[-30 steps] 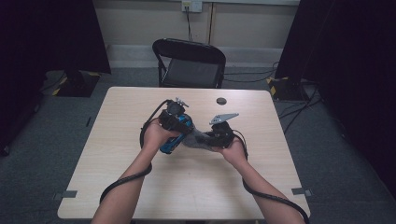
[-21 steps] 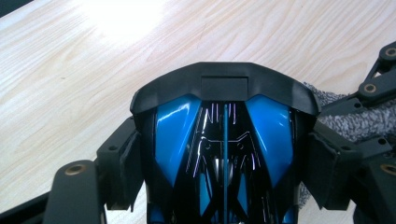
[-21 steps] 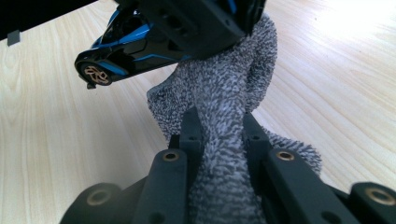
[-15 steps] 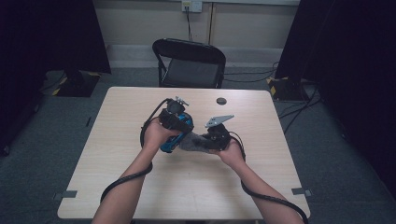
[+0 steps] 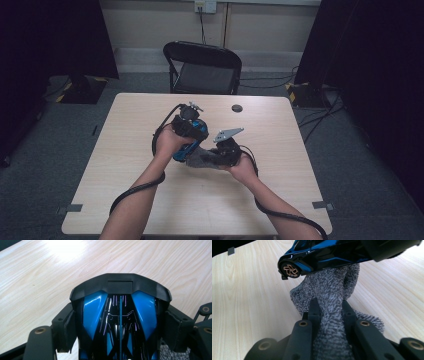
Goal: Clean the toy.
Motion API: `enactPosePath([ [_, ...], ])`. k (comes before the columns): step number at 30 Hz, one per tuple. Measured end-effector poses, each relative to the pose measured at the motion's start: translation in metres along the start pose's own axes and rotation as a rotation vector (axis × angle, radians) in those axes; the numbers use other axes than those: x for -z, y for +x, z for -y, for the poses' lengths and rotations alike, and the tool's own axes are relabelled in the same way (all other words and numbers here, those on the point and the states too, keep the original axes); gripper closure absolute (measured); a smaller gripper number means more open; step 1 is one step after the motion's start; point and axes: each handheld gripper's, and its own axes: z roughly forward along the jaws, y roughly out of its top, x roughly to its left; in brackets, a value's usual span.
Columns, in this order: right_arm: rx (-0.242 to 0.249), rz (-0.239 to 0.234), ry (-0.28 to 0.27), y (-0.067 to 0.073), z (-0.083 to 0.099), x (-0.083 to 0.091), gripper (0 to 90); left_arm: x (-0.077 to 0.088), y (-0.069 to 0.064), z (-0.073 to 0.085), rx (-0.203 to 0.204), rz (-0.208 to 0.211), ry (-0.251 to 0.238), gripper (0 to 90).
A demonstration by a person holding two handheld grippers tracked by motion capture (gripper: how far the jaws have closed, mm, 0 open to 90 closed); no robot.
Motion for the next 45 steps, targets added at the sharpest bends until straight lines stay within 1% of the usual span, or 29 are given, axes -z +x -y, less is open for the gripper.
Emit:
enactPosePath([
  [9, 0.017, -0.019, 0.012, 0.006, 0.002, -0.006, 76.3, -0.003, -0.001, -0.002, 0.006, 0.0, -0.002, 25.5],
  [14, 0.019, -0.031, 0.01, 0.007, 0.003, -0.008, 76.1, -0.003, 0.0, -0.002, 0.014, -0.001, -0.009, 25.5],
  [16, 0.013, -0.04, 0.005, 0.007, 0.003, -0.008, 76.1, -0.002, 0.001, -0.003, 0.018, -0.003, -0.009, 25.5],
  [21, 0.026, -0.044, 0.011, 0.009, 0.002, -0.01, 76.1, -0.003, 0.001, -0.004, 0.024, 0.0, -0.013, 25.5],
  [23, 0.031, -0.05, 0.012, 0.011, 0.002, -0.011, 76.1, -0.003, 0.001, -0.004, 0.019, -0.004, -0.012, 25.5],
  [25, 0.032, -0.056, 0.015, 0.013, 0.003, -0.013, 76.1, -0.003, 0.0, -0.005, 0.025, 0.0, -0.02, 25.5],
  [31, 0.047, -0.073, 0.022, 0.017, 0.005, -0.018, 76.1, -0.003, -0.001, -0.007, 0.026, 0.002, -0.027, 25.5],
  [37, 0.058, -0.086, 0.026, 0.018, 0.008, -0.017, 76.1, -0.005, -0.001, -0.008, 0.033, 0.005, -0.029, 25.5],
  [38, 0.059, -0.094, 0.028, 0.018, 0.009, -0.016, 76.1, -0.006, -0.001, -0.008, 0.032, 0.003, -0.028, 25.5],
  [39, 0.065, -0.091, 0.032, 0.018, 0.009, -0.016, 76.0, -0.006, -0.001, -0.008, 0.039, 0.005, -0.032, 25.5],
  [43, 0.073, -0.092, 0.035, 0.019, 0.01, -0.014, 76.0, -0.004, 0.0, -0.009, 0.034, 0.0, -0.034, 25.5],
  [44, 0.077, -0.084, 0.039, 0.017, 0.011, -0.012, 76.0, -0.002, 0.001, -0.01, 0.044, 0.001, -0.043, 25.5],
  [45, 0.078, -0.075, 0.039, 0.015, 0.011, -0.011, 76.0, -0.001, 0.001, -0.01, 0.044, 0.0, -0.045, 25.5],
])
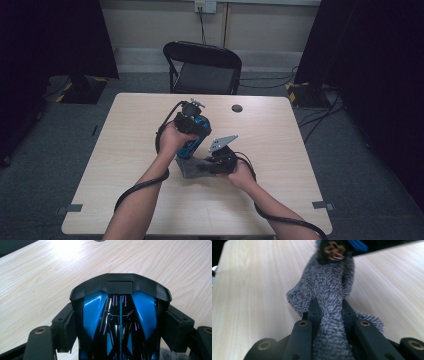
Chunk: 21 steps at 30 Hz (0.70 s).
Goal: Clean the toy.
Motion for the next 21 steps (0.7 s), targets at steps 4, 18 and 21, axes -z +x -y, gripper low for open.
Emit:
enactPosePath([
  [4, -0.014, 0.029, 0.006, -0.008, 0.002, 0.006, 75.9, 0.006, 0.002, -0.001, -0.002, -0.007, -0.007, 25.5],
  [18, -0.143, 0.268, -0.044, -0.061, 0.009, 0.056, 75.9, 0.019, -0.003, 0.003, -0.032, 0.011, -0.016, 25.5],
  [21, -0.165, 0.296, -0.048, -0.068, 0.009, 0.063, 75.9, 0.018, -0.005, 0.006, -0.038, 0.016, -0.014, 25.6],
])
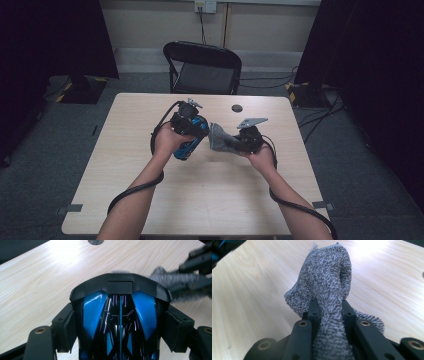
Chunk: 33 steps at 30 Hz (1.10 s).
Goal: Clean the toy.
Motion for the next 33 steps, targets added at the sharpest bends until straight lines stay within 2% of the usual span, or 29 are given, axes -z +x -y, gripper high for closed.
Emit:
enactPosePath([
  [6, -0.031, 0.043, -0.023, -0.009, -0.006, 0.005, 75.8, -0.006, -0.009, 0.004, -0.021, 0.025, 0.015, 25.5],
  [11, -0.032, 0.054, -0.039, -0.005, -0.013, 0.005, 75.9, -0.013, -0.017, 0.006, -0.034, 0.039, 0.029, 25.5],
  [16, -0.021, 0.024, -0.056, 0.003, -0.019, 0.003, 75.8, -0.022, -0.023, 0.008, -0.037, 0.05, 0.044, 25.5],
  [23, 0.001, -0.019, -0.069, 0.015, -0.023, 0.001, 75.9, -0.027, -0.023, 0.009, -0.033, 0.043, 0.056, 25.5],
  [33, -0.008, -0.046, -0.071, 0.015, -0.018, -0.001, 75.9, -0.024, -0.021, 0.007, -0.03, 0.039, 0.045, 25.5],
])
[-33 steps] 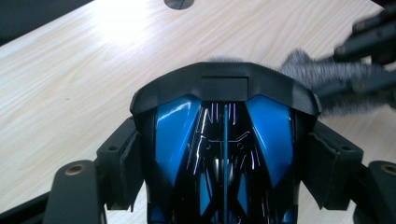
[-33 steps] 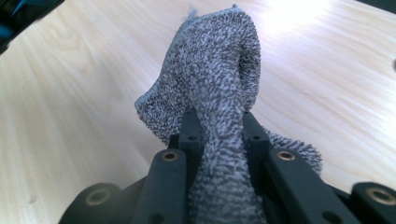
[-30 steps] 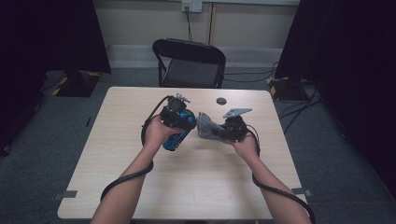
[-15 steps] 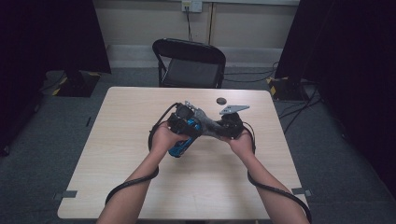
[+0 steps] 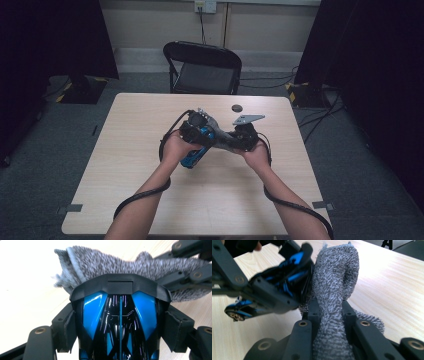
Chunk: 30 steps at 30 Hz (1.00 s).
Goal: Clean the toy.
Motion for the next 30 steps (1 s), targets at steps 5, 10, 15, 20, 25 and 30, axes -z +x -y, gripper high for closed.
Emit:
enactPosePath([
  [5, 0.001, -0.01, 0.008, 0.002, 0.003, -0.002, 75.9, 0.0, 0.002, -0.002, 0.011, -0.005, 0.0, 25.5],
  [10, 0.009, -0.018, 0.014, 0.005, 0.005, -0.004, 75.9, 0.0, 0.005, -0.003, 0.016, -0.011, 0.007, 25.5],
  [15, 0.019, -0.028, 0.024, 0.008, 0.007, -0.007, 75.9, 0.0, 0.007, -0.004, 0.022, -0.017, 0.01, 25.5],
  [20, 0.024, -0.047, 0.023, 0.013, 0.009, -0.011, 75.9, 0.0, 0.009, -0.005, 0.03, -0.015, 0.012, 25.5],
  [25, 0.014, -0.064, 0.017, 0.013, 0.012, -0.012, 75.9, -0.001, 0.009, -0.005, 0.031, -0.015, 0.013, 25.5],
  [30, 0.01, -0.067, 0.022, 0.014, 0.016, -0.013, 75.9, -0.002, 0.009, -0.006, 0.034, -0.015, 0.014, 25.5],
])
